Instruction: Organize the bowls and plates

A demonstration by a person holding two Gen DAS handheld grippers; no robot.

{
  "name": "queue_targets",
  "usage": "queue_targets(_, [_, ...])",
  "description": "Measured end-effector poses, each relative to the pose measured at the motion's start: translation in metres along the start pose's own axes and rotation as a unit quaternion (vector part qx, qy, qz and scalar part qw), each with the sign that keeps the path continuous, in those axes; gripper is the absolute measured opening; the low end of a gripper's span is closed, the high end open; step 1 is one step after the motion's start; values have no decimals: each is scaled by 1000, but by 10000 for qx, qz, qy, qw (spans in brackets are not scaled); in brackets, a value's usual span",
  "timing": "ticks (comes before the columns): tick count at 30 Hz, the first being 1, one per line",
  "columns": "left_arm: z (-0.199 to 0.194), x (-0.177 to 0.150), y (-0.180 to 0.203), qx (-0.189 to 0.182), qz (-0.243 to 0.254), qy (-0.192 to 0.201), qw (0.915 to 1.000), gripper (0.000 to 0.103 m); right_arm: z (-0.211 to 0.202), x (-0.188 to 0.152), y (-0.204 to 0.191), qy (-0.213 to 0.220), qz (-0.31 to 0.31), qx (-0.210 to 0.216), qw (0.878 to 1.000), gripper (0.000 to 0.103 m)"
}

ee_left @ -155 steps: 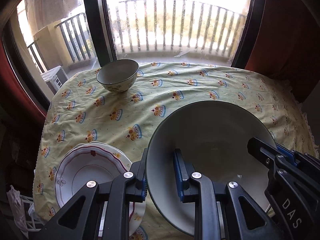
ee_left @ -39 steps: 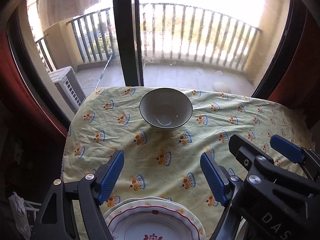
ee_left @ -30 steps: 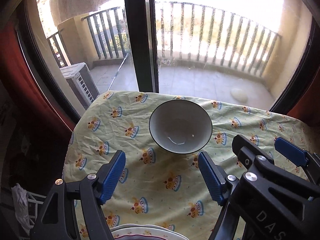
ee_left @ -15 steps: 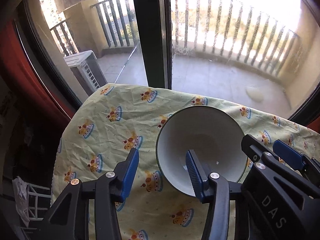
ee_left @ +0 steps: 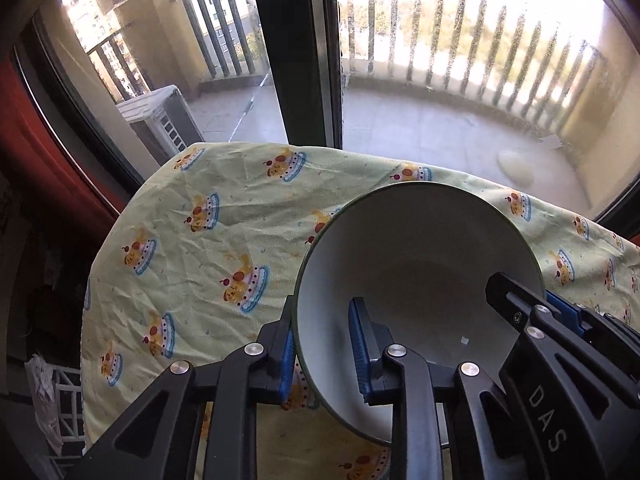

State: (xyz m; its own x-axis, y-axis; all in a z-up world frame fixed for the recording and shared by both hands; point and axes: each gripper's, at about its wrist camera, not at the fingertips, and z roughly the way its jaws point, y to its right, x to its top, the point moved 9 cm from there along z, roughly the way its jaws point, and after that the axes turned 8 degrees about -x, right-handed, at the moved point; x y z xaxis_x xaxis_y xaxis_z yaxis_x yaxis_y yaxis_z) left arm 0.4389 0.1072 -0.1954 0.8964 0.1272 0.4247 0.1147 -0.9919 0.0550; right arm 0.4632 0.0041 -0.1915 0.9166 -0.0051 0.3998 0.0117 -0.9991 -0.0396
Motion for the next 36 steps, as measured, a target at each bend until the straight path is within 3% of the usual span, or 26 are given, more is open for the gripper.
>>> queue_targets(4, [-1, 1, 1, 12, 35, 15, 10000, 23, 2, 1, 1, 50, -35, -56, 10000, 16])
queue_targets(18, [-17, -10, 9, -122, 131, -49, 9998, 23, -17, -10, 11, 46, -15, -138, 9999, 16])
queue_targets(36, [-106, -49, 18, -547, 472, 354, 9968, 23, -113, -57, 21, 495, 224, -491, 9973, 16])
